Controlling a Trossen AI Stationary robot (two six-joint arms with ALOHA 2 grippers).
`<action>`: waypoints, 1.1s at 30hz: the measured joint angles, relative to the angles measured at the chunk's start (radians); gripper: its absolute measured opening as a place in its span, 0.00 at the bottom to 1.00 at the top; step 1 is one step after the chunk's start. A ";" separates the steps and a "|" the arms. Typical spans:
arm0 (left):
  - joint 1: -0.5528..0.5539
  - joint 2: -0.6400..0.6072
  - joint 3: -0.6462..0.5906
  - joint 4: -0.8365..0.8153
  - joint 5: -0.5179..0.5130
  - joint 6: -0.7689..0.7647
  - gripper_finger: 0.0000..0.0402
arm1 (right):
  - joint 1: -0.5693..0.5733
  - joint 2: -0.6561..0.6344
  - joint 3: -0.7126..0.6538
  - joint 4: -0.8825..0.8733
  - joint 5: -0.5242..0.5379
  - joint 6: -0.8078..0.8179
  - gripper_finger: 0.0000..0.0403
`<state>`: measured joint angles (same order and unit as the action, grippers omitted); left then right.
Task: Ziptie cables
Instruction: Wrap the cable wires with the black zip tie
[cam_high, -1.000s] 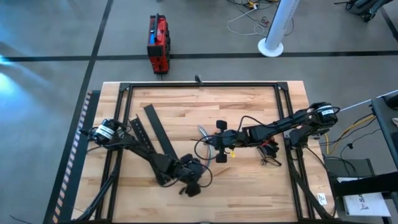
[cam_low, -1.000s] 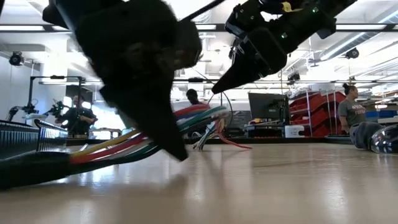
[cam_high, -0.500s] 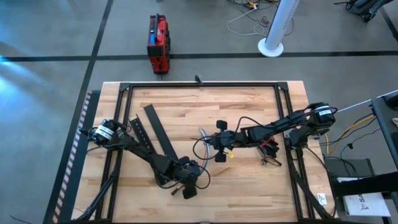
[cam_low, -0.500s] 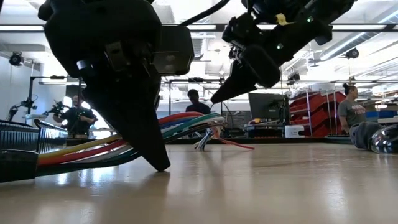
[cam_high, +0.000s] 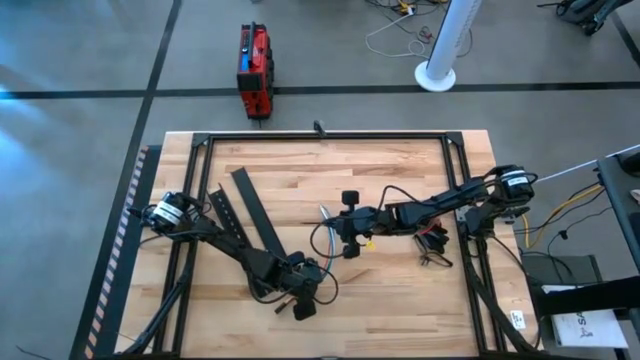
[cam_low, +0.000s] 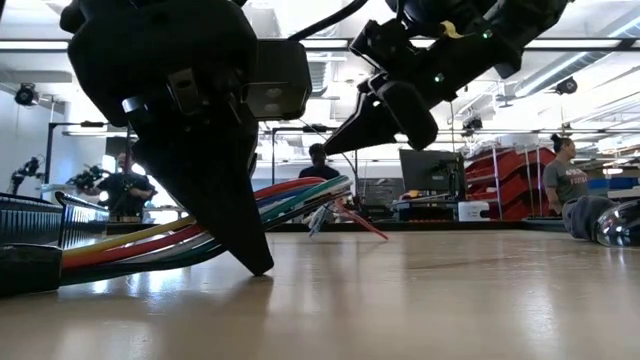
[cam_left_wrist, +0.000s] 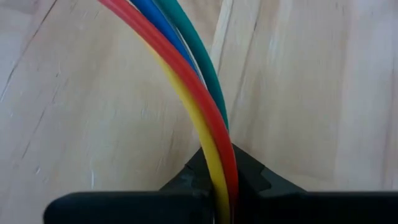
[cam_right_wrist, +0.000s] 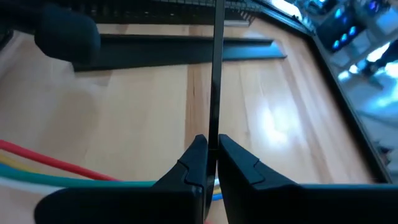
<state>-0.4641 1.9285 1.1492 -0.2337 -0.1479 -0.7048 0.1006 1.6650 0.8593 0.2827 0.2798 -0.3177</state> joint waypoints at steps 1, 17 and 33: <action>0.000 0.000 0.000 0.000 0.000 0.000 0.02 | -0.007 0.000 0.000 0.007 -0.008 -0.016 0.02; -0.001 -0.001 -0.006 0.004 -0.026 0.006 0.02 | -0.098 0.000 -0.002 0.052 -0.272 -0.093 0.02; -0.001 -0.001 -0.006 0.005 -0.040 -0.008 0.16 | -0.192 0.031 -0.005 0.062 -0.351 -0.015 0.02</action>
<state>-0.4648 1.9274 1.1427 -0.2291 -0.1883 -0.7132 -0.0915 1.6964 0.8539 0.3445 -0.0711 -0.3325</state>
